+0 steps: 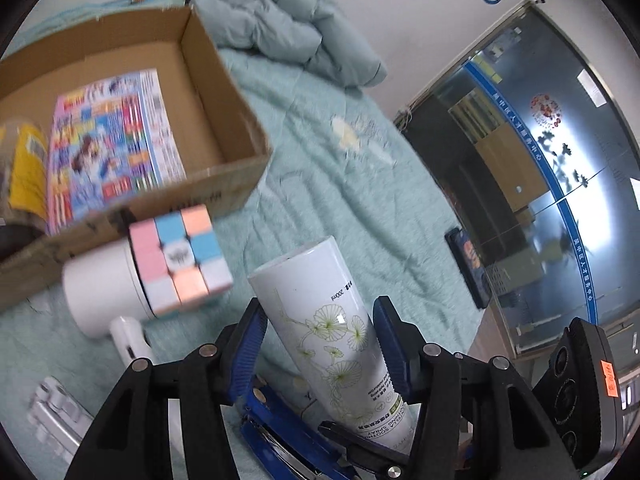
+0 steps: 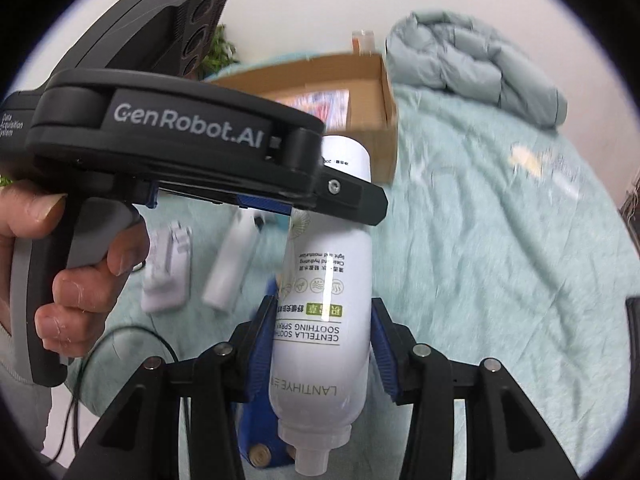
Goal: Organize rigid objects
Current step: 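Carry the spray bottle with both grippers and lower it upright into the box, then open both grippers and withdraw from the spray bottle, then reach both grippers to the blue stapler and grasp it, then lift the blue stapler with both grippers and carry it toward the box, then lower the stapler into the box beside the jar and open both grippers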
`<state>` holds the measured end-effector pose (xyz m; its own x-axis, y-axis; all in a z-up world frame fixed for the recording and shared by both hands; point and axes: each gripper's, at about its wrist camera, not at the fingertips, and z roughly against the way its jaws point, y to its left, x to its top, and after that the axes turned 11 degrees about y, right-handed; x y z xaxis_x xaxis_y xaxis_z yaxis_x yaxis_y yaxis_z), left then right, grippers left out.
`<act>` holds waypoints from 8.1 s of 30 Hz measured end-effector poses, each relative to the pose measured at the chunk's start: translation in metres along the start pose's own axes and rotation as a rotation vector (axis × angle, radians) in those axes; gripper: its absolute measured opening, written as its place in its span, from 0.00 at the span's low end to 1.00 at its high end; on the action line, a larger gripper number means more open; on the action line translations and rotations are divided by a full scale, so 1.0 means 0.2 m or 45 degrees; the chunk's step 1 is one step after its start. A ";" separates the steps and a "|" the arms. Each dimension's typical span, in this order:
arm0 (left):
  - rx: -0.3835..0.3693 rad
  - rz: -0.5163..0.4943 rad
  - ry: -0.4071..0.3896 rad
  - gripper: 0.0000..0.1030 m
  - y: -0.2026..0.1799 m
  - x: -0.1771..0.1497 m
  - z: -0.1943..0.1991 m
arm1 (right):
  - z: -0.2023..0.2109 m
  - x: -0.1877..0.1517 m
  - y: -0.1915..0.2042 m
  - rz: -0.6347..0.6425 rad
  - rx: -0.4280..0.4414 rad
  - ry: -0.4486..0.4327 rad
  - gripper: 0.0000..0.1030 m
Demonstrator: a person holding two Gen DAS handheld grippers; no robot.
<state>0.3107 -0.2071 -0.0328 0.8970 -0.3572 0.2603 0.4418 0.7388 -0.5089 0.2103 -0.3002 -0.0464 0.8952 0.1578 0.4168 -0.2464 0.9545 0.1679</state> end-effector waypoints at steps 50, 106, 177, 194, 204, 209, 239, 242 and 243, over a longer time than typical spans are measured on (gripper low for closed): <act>0.188 0.123 0.030 0.45 0.57 1.14 -0.15 | -0.47 1.04 -0.17 0.097 -0.110 0.112 0.45; 0.649 0.227 -0.604 0.99 0.35 -1.03 0.57 | -0.22 -0.31 0.29 0.118 -0.205 0.008 0.98; -0.112 0.265 -0.087 0.60 0.34 -0.83 -0.13 | -0.27 -0.37 0.22 -0.188 0.412 0.118 0.54; -0.158 0.185 -0.309 0.39 0.33 -0.64 0.25 | -0.13 -0.08 0.41 0.012 0.340 -0.077 0.45; -0.151 0.124 -0.396 0.39 0.39 -0.26 0.52 | -0.06 0.31 0.42 0.078 0.309 -0.172 0.44; -0.144 0.135 -0.424 0.39 0.46 0.02 0.62 | -0.08 0.54 0.41 0.108 0.309 -0.171 0.44; 0.143 0.251 -0.473 0.69 0.88 0.47 0.56 | -0.69 1.02 0.29 0.092 0.180 0.225 0.39; 0.194 0.229 -0.500 0.69 0.86 0.38 0.59 | -0.66 1.02 0.25 0.054 0.273 0.225 0.43; 0.206 0.222 -0.509 0.69 0.86 0.35 0.61 | -0.65 1.03 0.24 0.042 0.299 0.219 0.44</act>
<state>0.4479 -0.0362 -0.0016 0.8691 0.0051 0.4945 0.2492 0.8591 -0.4470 0.4309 -0.1898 -0.0696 0.9301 0.2476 0.2712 -0.3378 0.8666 0.3673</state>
